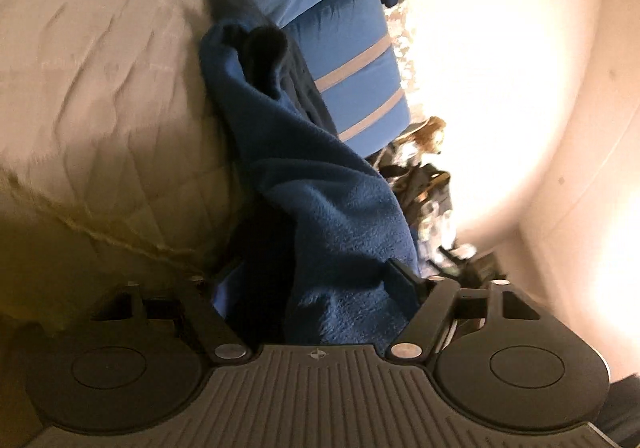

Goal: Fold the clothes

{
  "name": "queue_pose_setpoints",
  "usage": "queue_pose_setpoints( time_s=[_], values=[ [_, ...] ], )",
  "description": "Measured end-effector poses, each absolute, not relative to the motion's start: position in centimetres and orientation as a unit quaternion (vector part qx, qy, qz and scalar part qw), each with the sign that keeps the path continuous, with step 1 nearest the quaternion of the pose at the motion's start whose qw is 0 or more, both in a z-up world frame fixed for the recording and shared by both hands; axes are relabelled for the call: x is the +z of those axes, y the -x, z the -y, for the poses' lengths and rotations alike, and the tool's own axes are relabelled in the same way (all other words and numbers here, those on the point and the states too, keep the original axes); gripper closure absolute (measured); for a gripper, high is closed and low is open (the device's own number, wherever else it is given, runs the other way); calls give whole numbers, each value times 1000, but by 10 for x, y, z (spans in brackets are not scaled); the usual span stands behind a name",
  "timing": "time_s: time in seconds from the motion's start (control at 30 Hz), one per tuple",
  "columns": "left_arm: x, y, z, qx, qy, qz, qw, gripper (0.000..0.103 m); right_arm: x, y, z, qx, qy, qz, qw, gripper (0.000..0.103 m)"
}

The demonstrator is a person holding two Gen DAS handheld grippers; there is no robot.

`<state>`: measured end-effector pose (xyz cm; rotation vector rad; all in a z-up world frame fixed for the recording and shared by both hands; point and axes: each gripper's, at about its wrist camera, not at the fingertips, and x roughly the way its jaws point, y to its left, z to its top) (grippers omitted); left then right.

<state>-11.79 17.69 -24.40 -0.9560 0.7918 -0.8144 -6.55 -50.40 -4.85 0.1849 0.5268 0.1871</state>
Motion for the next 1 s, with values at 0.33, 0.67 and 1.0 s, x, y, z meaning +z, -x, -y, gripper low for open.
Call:
queue_pose_setpoints(
  time_s=[0.33, 0.67, 1.0],
  values=[
    [-189, 157, -177, -356, 449, -321, 754, 93, -62, 97, 516, 79, -82, -276, 954, 0],
    [-147, 156, -185, -236, 431, -301, 817, 98, -86, 112, 519, 121, -116, -304, 938, 1],
    [-139, 121, -193, -158, 378, -336, 848, 97, -138, 137, 514, 296, -198, -366, 860, 3]
  ],
)
